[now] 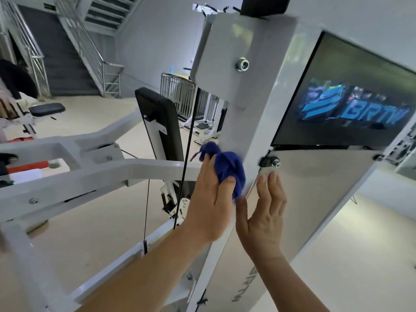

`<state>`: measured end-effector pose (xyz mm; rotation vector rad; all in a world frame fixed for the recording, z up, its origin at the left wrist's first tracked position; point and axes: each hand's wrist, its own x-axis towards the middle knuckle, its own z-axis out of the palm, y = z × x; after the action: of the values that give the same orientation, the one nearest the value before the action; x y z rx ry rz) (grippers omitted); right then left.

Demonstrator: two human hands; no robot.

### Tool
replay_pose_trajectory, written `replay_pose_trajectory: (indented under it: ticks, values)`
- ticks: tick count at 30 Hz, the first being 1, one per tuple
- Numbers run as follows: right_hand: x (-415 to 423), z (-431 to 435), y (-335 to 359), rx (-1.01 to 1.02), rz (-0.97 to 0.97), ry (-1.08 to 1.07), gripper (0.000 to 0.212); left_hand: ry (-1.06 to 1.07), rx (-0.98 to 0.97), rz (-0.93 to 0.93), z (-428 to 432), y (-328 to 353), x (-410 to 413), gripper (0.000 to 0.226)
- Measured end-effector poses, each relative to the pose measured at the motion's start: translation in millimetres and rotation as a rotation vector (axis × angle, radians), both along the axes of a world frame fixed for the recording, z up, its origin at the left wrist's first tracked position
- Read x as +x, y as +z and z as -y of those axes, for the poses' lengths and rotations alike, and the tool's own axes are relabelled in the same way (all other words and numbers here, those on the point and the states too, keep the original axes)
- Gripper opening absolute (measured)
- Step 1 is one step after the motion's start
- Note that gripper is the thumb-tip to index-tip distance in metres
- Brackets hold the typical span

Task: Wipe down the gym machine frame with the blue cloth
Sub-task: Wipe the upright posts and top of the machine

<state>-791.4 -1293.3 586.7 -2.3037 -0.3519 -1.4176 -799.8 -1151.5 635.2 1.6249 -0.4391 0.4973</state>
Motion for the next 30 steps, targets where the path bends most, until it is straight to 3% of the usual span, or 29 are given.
replay_pose_trajectory:
  ticks: [5,10,13,15,19,21,23,26,30]
  values:
    - [-4.6,7.1,6.1,-0.032,0.004,0.004,0.056,-0.004,0.069,-0.124,-1.6,-54.1,-16.0,0.035]
    - [-6.4,14.8,6.6,-0.068,0.023,0.050,0.048,0.114,0.146,0.085,5.4,21.3,-2.2,0.057]
    - [-8.9,17.3,7.6,-0.065,0.007,0.069,0.048,0.208,0.132,0.140,9.6,20.0,0.5,0.064]
    - [-8.2,16.2,8.1,-0.054,-0.001,0.084,0.047,0.236,0.175,0.066,14.1,-21.6,-7.2,0.065]
    - [-11.1,12.7,6.0,-0.037,-0.063,0.070,0.051,0.245,0.279,-0.262,19.0,-128.0,-36.6,0.062]
    - [-15.9,12.6,5.3,-0.035,-0.106,0.073,0.053,0.227,0.254,-0.329,21.2,-134.1,-40.1,0.053]
    - [-21.3,13.2,3.7,-0.013,-0.134,0.082,0.056,0.240,0.189,-0.265,23.5,-109.0,-35.6,0.049]
    - [-26.6,14.5,-2.9,0.065,-0.182,0.119,0.058,0.326,0.191,-0.090,28.6,-69.8,-27.4,0.061]
    - [-22.9,27.2,-12.2,0.043,-0.201,0.165,0.058,0.376,0.215,-0.236,38.7,-110.8,-37.5,0.054]
